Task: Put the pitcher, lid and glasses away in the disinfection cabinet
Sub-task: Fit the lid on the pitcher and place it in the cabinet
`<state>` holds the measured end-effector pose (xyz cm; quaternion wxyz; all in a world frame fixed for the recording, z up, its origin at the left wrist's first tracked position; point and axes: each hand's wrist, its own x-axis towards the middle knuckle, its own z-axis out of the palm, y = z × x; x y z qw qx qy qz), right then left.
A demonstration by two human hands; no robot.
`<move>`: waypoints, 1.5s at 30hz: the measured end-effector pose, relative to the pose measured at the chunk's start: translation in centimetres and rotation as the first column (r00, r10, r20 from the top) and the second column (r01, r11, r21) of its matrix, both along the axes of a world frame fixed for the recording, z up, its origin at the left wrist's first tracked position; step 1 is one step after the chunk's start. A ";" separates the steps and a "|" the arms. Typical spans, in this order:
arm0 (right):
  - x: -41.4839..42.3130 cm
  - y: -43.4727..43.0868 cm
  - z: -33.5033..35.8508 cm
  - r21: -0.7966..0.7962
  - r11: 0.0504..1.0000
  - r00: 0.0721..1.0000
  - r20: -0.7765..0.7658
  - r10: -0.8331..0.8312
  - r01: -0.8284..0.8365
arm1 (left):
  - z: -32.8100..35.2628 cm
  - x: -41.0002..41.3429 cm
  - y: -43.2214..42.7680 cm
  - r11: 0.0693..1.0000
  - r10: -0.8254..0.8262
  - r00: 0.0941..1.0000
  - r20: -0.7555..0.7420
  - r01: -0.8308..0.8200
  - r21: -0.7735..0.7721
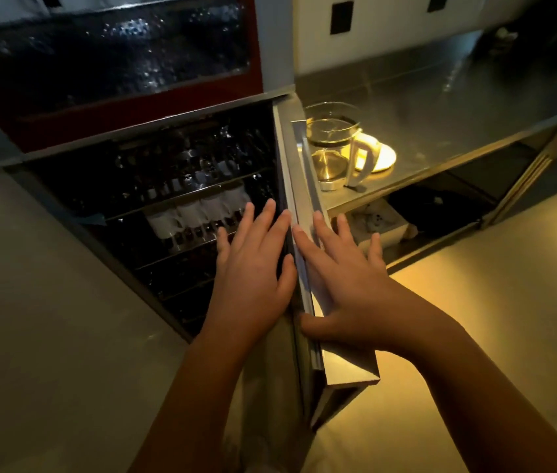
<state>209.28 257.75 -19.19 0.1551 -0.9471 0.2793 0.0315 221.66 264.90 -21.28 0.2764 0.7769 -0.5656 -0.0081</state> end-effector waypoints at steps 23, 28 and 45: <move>-7.3 -2.4 0.2 -0.046 0.930 0.931 -0.019 -0.366 0.365 | 0.0 -4.0 -6.3 0.895 -0.438 0.899 0.021 0.434 0.102; -8.4 -2.9 0.2 -0.065 0.906 0.906 -0.033 -0.421 0.419 | -0.4 -4.8 -7.0 0.868 -0.493 0.869 0.033 0.490 0.079; -9.4 -3.2 0.3 -0.013 0.860 0.860 -0.025 -0.510 0.510 | -0.7 -6.2 -8.5 0.827 -0.562 0.823 0.086 0.559 0.058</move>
